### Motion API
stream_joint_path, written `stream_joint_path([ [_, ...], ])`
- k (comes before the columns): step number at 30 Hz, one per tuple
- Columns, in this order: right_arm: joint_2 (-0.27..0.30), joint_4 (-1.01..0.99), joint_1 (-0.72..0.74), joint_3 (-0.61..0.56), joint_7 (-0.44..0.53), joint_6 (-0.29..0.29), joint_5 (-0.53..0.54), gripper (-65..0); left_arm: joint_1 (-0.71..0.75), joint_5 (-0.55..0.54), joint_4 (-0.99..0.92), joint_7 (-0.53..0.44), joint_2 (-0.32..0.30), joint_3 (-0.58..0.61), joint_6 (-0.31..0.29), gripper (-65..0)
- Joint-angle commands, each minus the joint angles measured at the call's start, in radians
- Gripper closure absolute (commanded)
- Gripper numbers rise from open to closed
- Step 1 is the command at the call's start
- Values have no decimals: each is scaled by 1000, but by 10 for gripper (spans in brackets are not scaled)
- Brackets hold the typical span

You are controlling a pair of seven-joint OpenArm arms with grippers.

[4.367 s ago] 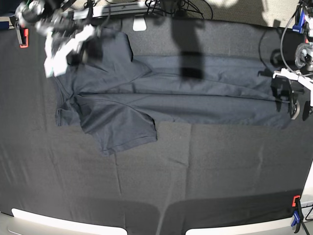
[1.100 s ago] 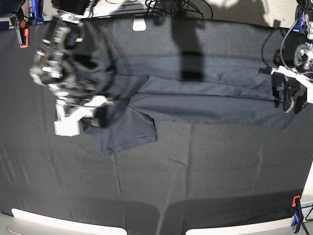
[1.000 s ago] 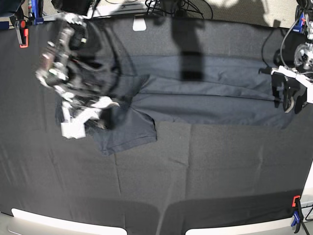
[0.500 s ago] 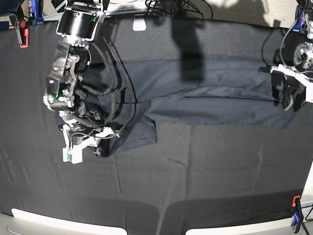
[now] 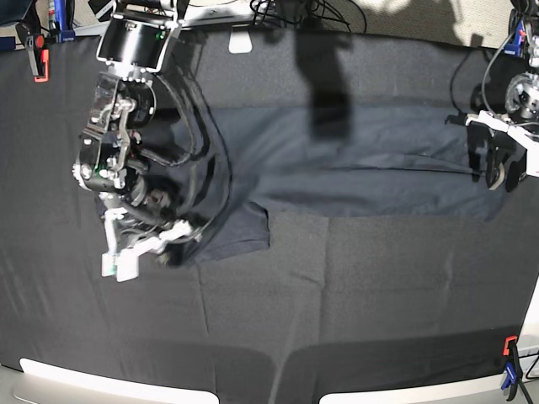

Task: Layout the t-shirt on the table in an organized manner, then fold the t-shirt properly
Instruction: 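Lower the right gripper onto the sleeve and grasp the fabric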

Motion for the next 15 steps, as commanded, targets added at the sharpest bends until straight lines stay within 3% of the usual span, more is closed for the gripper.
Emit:
stream_joint_path([
  [1, -8, 18, 16, -1, 21, 33, 15, -7, -3, -10, 16, -25, -14, -9, 4, -174],
  [5, -38, 18, 12, -2, 24, 126, 14, -18, -3, -10, 16, -24, -14, -9, 4, -175],
  [7, -43, 18, 21, -2, 24, 181, 13, -101, -3, -10, 16, -24, -14, -9, 4, -174],
  [9, -43, 18, 36, -2, 25, 187, 10, -229, -3, -10, 16, -24, -14, -9, 4, -175],
  [11, -43, 18, 58, -2, 24, 187, 10, -303, -3, -10, 16, -24, -14, -9, 4, -174],
  [15, -43, 18, 111, -2, -7, 187, 16, -312, -3, -10, 16, -23, -14, -9, 4, -175],
])
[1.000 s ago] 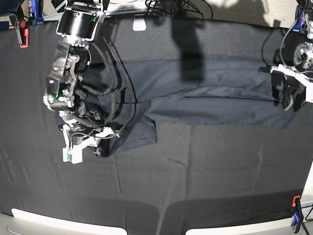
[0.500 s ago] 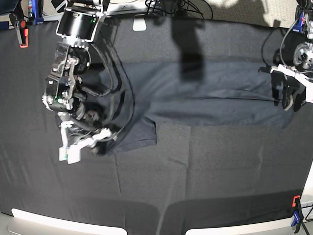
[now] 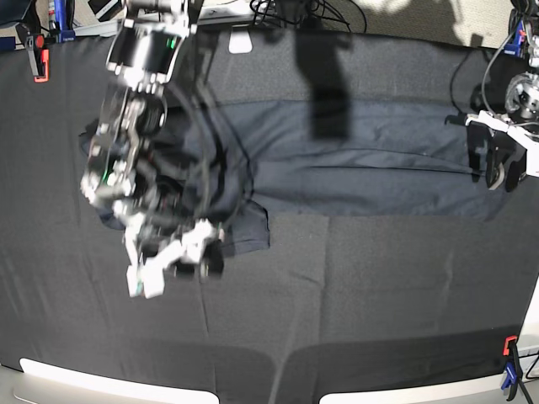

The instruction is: Layout the t-shirt on the table in an organized manner, then fold the t-shirt properly

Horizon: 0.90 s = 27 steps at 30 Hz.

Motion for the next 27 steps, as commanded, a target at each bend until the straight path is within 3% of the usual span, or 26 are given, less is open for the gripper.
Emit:
stream_joint_path([
  [1, 0, 18, 38, -2, 5, 11, 20, -312, -3, -10, 16, -23, -14, -9, 4, -175],
  [8, 1, 60, 80, -2, -211, 11, 19, -312, -3, -10, 16, -24, -14, -9, 4, -174],
  [12, 1, 135, 23, -2, -326, 13, 75, -311, -3, -10, 16, -24, -14, -9, 4, -175],
  [15, 1, 226, -65, -2, -376, 54, 131, -311, -3, -10, 16, -24, -14, -9, 4, -174],
  [18, 1, 316, -170, -2, -382, 65, 143, -311, -3, -10, 16, -24, -14, -9, 4, -174],
  [21, 16, 333, -252, -6, -375, 121, 140, -310, -3, -10, 16, -25, -14, -9, 4, -174],
  [27, 109, 333, -317, -132, -242, 125, -122, -310, -3, -10, 16, -24, -14, -9, 4, -175],
])
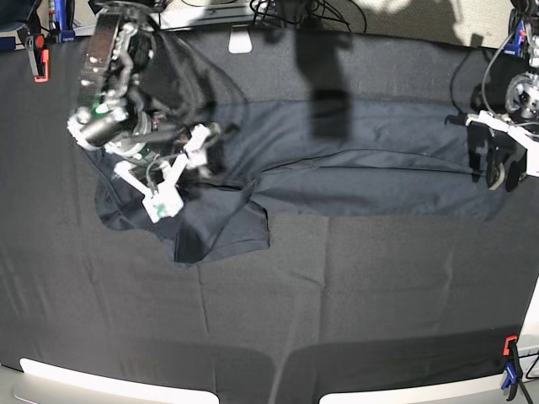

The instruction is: Layout the t-shirt on the table in an organized manner, then fold the t-shirt properly

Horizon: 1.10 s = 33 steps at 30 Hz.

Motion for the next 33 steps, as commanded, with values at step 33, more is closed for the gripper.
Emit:
stream_joint_path([
  [33, 214, -63, 101, -432, 189, -222, -421, -247, -2, -10, 16, -15, -14, -9, 4, -175],
])
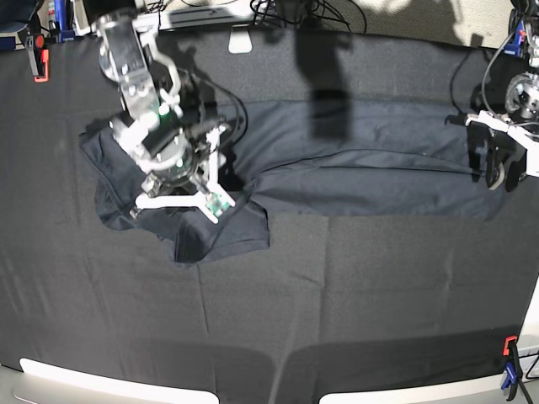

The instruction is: Layout the t-shirt on the table in an organized manner, then fold the t-shirt properly

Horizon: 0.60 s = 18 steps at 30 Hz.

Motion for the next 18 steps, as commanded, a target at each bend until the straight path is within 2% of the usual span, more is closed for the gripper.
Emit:
stream_joint_path([
  [1, 5, 3, 23, 4, 15, -9, -5, -247, -2, -10, 16, -21, -14, -9, 5, -174],
  [7, 5, -8, 28, 4, 14, -9, 3, -247, -3, -10, 16, -22, -14, -9, 4, -175],
  [13, 6, -8, 29, 0, -49, -9, 74, -247, -3, -10, 16, -22, -14, -9, 5, -174],
  [18, 5, -8, 29, -27, -39, -9, 100, -247, -3, -10, 16, -30, -14, -9, 4, -174],
])
